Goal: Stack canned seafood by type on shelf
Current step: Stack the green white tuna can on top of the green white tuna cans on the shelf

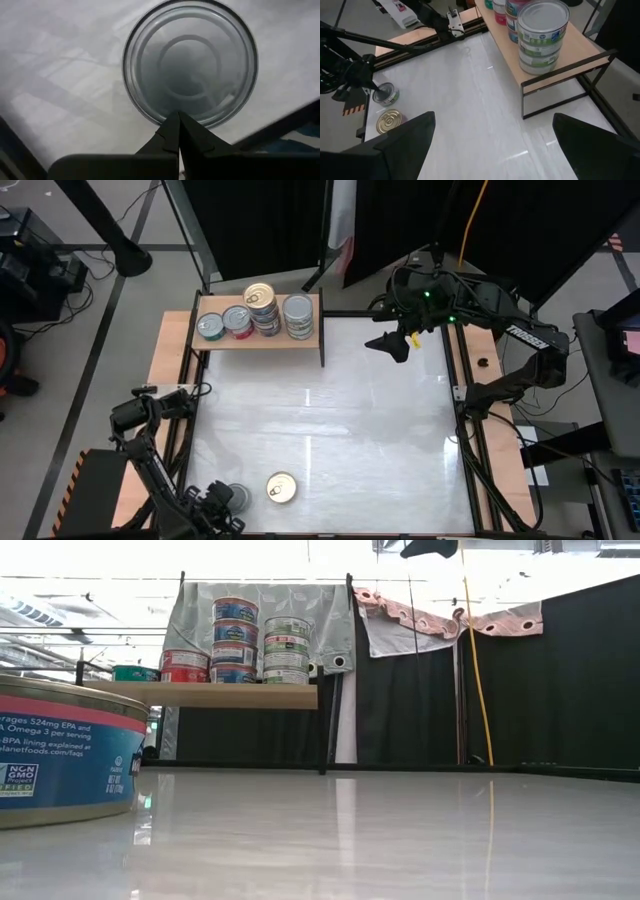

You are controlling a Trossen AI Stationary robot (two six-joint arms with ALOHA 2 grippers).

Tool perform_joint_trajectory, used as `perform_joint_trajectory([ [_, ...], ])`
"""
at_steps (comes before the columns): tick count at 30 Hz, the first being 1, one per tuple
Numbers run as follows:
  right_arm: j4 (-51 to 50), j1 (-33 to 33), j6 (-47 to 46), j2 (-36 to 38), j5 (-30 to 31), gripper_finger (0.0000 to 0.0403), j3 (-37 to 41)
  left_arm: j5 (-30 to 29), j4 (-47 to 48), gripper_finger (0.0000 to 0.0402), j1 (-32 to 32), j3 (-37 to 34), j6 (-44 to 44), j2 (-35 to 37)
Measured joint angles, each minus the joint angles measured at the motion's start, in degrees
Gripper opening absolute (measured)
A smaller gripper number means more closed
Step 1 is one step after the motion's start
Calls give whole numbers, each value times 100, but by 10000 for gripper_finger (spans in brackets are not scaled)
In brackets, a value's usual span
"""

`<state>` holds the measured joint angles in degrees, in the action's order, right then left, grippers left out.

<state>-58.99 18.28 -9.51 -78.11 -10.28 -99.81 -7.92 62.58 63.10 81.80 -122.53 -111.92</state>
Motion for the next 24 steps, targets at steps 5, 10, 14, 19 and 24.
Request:
perform_joint_trajectory([
  [5,142,0,90,-66,-7,396,0,-257,-245,3,-201,-263,237,46],
  [10,195,0,137,-105,-21,396,7,-719,-125,3,-556,-592,308,52],
  [14,182,0,137,-120,-23,396,7,-1382,418,3,-1126,-648,582,51],
  [19,137,0,72,-110,-29,396,7,-1423,418,3,-1689,-655,1331,529],
  [24,-21,-1,-23,-79,-34,396,7,-1028,466,2,-1718,-905,892,1158],
])
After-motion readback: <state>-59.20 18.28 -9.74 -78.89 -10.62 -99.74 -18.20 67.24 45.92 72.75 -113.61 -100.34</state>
